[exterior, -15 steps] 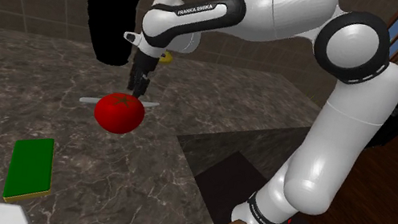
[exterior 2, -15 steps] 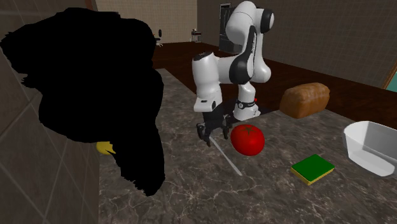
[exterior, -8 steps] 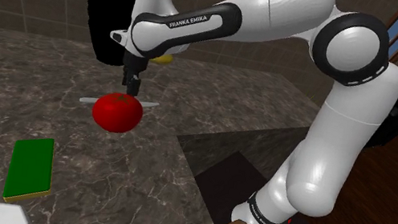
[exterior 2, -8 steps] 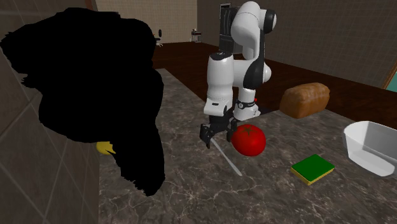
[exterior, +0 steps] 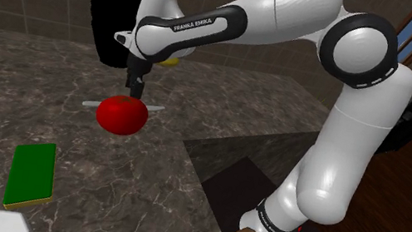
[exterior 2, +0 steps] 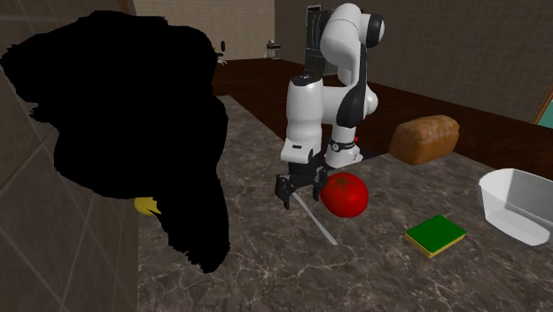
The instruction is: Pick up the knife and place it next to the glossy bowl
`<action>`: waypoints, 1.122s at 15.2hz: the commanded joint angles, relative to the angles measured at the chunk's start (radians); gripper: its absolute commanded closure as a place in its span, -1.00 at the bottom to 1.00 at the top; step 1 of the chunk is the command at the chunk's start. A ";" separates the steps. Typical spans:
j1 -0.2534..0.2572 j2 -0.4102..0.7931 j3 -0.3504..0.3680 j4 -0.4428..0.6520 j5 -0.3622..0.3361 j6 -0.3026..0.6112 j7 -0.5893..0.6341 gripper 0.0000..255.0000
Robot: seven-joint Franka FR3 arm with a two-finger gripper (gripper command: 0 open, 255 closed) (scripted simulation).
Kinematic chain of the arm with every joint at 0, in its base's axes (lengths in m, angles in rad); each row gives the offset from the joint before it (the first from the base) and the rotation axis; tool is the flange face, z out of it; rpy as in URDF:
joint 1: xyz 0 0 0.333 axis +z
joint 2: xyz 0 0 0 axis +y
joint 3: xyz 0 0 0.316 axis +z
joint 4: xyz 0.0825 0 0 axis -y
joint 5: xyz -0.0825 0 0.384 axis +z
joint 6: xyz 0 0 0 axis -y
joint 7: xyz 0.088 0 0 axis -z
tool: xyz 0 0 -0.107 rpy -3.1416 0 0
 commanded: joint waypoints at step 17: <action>-0.030 -0.096 -0.023 -0.102 -0.010 -0.037 -0.058 -1.00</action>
